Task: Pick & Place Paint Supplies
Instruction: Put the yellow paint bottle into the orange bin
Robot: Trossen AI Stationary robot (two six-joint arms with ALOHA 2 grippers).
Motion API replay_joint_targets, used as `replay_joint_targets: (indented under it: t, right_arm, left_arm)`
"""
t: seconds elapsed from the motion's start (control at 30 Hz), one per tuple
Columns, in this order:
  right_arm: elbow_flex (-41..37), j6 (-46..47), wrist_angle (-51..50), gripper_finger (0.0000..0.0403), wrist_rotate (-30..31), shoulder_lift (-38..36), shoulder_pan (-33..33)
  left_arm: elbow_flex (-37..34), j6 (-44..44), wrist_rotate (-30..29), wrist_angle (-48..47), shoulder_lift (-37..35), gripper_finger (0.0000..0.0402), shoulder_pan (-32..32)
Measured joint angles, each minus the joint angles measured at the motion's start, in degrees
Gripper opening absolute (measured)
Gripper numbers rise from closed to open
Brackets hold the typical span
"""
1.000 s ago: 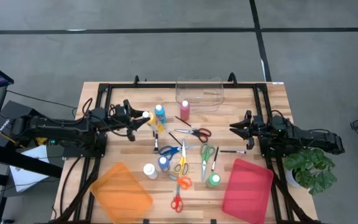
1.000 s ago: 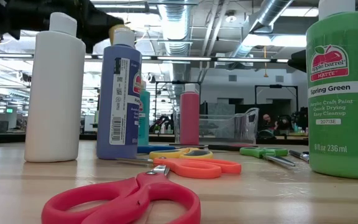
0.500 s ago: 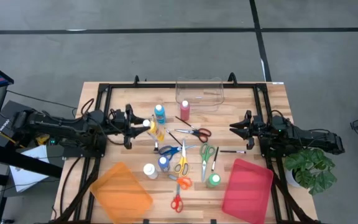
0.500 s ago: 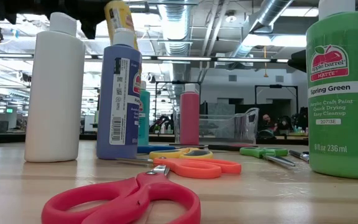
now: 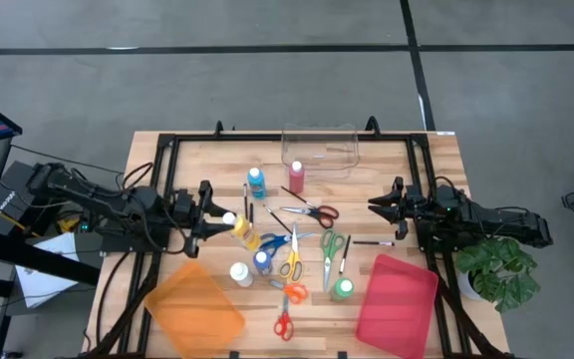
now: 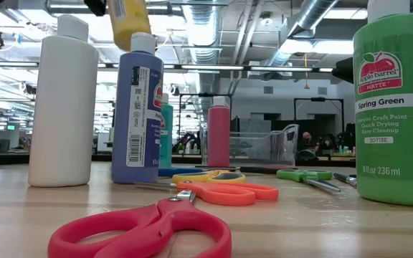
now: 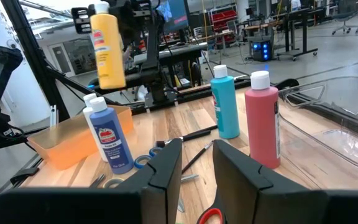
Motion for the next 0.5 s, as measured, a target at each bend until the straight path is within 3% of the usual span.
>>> replay_joint_targets:
  t: [0.5]
  right_arm:
    - [0.0,-0.2,0.0,0.0089,0.0,0.0,0.0]
  left_arm:
    - [3.5,0.8,-2.5,-0.3,0.0,0.0113,-9.2]
